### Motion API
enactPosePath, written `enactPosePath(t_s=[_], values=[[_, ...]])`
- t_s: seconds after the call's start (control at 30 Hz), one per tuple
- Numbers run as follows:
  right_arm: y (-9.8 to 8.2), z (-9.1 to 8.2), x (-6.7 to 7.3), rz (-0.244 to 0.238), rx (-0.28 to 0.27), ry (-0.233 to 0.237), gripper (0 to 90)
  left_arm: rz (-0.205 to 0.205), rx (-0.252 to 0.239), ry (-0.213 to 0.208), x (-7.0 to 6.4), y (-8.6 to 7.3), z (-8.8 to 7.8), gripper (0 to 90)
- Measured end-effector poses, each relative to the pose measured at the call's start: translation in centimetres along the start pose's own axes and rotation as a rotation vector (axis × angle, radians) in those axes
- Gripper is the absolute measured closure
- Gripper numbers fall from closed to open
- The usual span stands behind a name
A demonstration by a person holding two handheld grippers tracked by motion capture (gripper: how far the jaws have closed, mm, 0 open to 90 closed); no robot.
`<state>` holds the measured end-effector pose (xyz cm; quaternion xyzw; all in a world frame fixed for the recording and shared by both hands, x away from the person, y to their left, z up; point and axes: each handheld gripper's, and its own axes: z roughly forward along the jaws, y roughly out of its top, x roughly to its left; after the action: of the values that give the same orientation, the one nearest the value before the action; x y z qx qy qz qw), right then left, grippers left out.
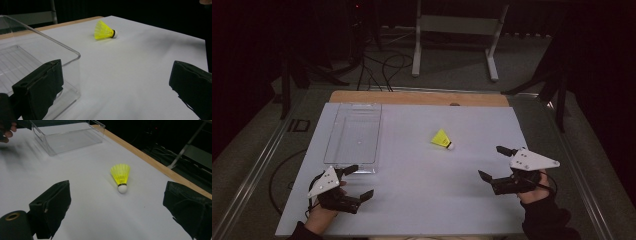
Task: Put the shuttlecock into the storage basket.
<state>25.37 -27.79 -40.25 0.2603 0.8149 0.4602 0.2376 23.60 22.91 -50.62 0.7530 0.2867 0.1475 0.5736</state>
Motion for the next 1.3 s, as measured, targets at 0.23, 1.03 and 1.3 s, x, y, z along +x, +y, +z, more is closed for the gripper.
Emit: enactPosePath(t_s=[0.23,1.03,1.3], values=[[1.5,0.5,-0.8,-0.017,0.006,-0.011,7.8,0.003,0.0,-0.002,0.0,0.0,0.0,0.0],[3.9,4.0,-3.1,-0.012,0.068,-0.012,7.7,0.013,0.009,-0.007,0.0,0.0,0.0,0.1],[4.3,5.1,-3.6,-0.014,0.08,-0.018,7.8,0.013,0.01,-0.009,-0.1,0.0,0.1,0.0]])
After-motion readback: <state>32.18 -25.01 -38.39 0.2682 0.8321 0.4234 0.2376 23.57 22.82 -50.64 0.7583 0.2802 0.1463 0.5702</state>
